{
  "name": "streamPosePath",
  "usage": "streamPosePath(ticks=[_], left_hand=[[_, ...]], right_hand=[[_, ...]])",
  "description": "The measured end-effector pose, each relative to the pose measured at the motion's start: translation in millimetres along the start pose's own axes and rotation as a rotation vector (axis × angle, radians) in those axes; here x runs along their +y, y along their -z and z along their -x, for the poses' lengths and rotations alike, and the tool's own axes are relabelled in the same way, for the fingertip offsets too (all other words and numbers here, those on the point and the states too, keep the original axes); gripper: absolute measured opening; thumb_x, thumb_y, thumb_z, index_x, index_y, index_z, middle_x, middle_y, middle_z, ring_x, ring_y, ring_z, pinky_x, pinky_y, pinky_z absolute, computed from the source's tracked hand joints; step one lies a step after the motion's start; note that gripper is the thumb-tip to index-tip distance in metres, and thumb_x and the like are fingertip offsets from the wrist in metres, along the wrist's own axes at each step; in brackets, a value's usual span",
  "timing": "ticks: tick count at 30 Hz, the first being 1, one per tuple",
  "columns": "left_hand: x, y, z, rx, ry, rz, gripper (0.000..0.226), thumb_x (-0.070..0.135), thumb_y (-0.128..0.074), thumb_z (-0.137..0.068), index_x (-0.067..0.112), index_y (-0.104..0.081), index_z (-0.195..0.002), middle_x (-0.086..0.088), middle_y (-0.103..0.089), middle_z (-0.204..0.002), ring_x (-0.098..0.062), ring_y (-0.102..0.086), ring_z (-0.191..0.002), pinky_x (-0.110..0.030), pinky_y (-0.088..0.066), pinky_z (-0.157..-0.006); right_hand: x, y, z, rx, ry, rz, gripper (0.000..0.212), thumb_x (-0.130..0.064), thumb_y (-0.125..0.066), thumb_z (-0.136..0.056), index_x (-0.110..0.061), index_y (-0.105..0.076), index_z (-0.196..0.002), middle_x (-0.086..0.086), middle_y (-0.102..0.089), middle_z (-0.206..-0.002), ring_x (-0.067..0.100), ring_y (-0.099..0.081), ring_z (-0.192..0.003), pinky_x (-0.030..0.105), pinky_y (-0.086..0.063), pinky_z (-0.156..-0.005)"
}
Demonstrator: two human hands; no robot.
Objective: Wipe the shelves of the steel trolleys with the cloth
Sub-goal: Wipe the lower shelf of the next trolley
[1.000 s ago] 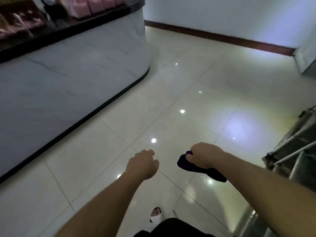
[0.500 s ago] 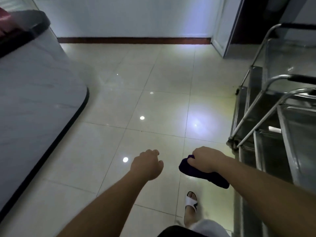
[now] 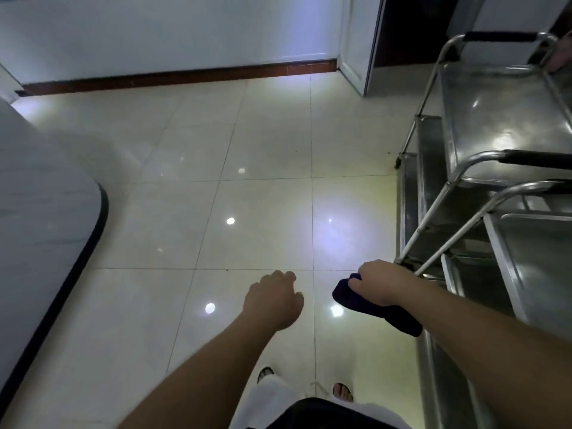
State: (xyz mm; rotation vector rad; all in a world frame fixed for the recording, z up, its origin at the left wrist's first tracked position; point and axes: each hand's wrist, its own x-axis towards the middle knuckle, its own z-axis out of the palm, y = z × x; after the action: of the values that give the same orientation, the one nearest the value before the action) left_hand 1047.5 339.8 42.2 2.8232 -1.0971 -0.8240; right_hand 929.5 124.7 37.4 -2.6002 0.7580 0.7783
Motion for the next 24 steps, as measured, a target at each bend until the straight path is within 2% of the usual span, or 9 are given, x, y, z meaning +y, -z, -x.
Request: streamPosePath(ticks=[7, 9, 13, 17, 22, 24], left_hand=[[-12.0, 54.0, -130.3, -0.075, -0.202, -0.135, 0.052, 0.042, -0.041, -0.106, 0.023, -0.042, -0.154, -0.004, -0.05, -0.15, -0.027, -0.05, -0.133, -0.041, -0.042, -0.107], [-13.2, 71.6, -163.2, -0.089, -0.269, -0.2, 0.05, 0.041, -0.04, -0.106, 0.023, -0.043, -0.152, -0.003, -0.051, -0.147, -0.027, -0.052, -0.131, -0.041, -0.042, -0.104], [-0.2, 99.3, -222.9, -0.139, -0.395, -0.309, 0.046, 0.041, -0.04, -0.105, 0.022, -0.048, -0.146, -0.003, -0.055, -0.141, -0.027, -0.054, -0.125, -0.04, -0.043, -0.1], [40.9, 107.7, -262.4, -0.182, -0.541, -0.413, 0.046, 0.04, -0.04, -0.105, 0.021, -0.048, -0.147, -0.002, -0.055, -0.141, -0.026, -0.054, -0.125, -0.039, -0.043, -0.098], [118.0, 100.5, -288.4, -0.216, -0.728, -0.56, 0.05, 0.041, -0.038, -0.107, 0.023, -0.043, -0.153, 0.0, -0.053, -0.143, -0.024, -0.054, -0.126, -0.036, -0.043, -0.098], [149.8, 98.1, -293.4, -0.212, -0.783, -0.605, 0.049, 0.041, -0.039, -0.106, 0.023, -0.044, -0.152, 0.0, -0.055, -0.142, -0.024, -0.055, -0.125, -0.037, -0.044, -0.098]], right_hand=[[6.5, 36.6, -69.8, -0.007, -0.205, -0.113, 0.038, -0.047, -0.038, -0.101, -0.016, -0.057, -0.09, -0.001, -0.054, -0.08, 0.017, -0.053, -0.073, 0.036, -0.043, -0.07], [6.0, 50.3, -81.1, -0.004, -0.285, -0.175, 0.038, -0.046, -0.038, -0.102, -0.016, -0.057, -0.088, 0.001, -0.057, -0.083, 0.021, -0.057, -0.078, 0.036, -0.044, -0.072], [8.1, 68.7, -93.2, 0.038, -0.401, -0.304, 0.038, -0.045, -0.039, -0.101, -0.018, -0.054, -0.079, 0.002, -0.058, -0.082, 0.019, -0.055, -0.075, 0.036, -0.043, -0.068], [24.7, 63.1, -85.3, 0.045, -0.521, -0.417, 0.037, -0.045, -0.038, -0.102, -0.017, -0.053, -0.084, -0.001, -0.052, -0.079, 0.022, -0.055, -0.081, 0.033, -0.038, -0.07], [75.5, 35.9, -61.9, 0.064, -0.718, -0.66, 0.04, -0.046, -0.038, -0.103, -0.017, -0.048, -0.077, 0.0, -0.051, -0.076, 0.014, -0.049, -0.067, 0.031, -0.034, -0.057], [100.2, 26.9, -53.7, 0.086, -0.778, -0.74, 0.04, -0.046, -0.038, -0.103, -0.018, -0.046, -0.076, 0.0, -0.051, -0.076, 0.015, -0.049, -0.069, 0.031, -0.036, -0.059]])
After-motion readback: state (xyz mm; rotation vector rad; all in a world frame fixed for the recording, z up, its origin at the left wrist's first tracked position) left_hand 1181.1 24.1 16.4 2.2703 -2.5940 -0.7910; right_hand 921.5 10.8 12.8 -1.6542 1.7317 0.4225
